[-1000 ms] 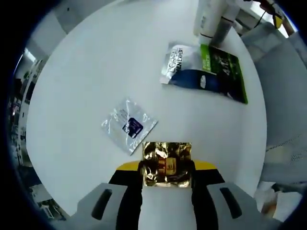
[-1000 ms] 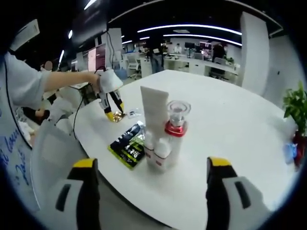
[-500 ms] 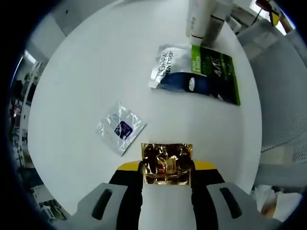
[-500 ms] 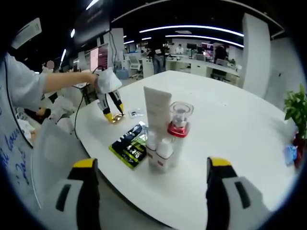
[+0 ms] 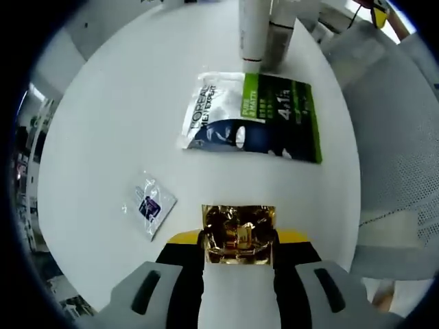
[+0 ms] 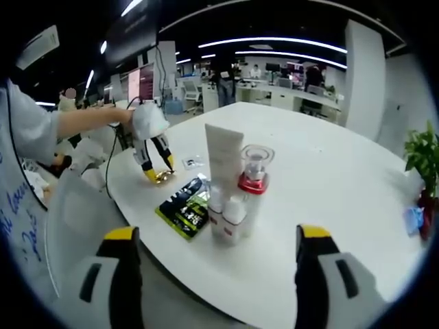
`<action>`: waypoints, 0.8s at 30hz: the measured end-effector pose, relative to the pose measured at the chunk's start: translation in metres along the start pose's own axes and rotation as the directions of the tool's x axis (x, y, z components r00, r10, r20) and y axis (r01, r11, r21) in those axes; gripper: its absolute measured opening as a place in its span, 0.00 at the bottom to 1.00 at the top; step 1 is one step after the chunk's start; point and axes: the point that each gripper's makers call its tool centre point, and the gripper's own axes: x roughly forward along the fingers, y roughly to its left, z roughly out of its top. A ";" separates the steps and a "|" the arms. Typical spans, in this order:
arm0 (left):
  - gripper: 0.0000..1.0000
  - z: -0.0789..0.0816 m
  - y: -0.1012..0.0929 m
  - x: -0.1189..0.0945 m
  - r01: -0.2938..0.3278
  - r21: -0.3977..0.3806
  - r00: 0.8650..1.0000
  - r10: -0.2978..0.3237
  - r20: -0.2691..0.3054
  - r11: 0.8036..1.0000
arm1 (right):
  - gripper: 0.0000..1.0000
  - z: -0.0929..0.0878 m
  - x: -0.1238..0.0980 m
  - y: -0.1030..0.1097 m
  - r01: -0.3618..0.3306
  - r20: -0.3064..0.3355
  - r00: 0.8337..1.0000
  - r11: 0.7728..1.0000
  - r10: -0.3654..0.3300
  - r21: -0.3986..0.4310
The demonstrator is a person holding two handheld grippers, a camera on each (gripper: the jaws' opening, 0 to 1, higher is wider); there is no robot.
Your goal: Arrange the skincare products in the storage area until every visible bottle or jar stands upright without overlapping.
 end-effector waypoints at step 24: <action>0.36 0.019 0.006 0.007 0.008 0.035 1.000 -0.008 -0.002 0.999 | 0.94 0.000 -0.002 0.000 -0.002 -0.005 1.000 1.000 0.002 -0.011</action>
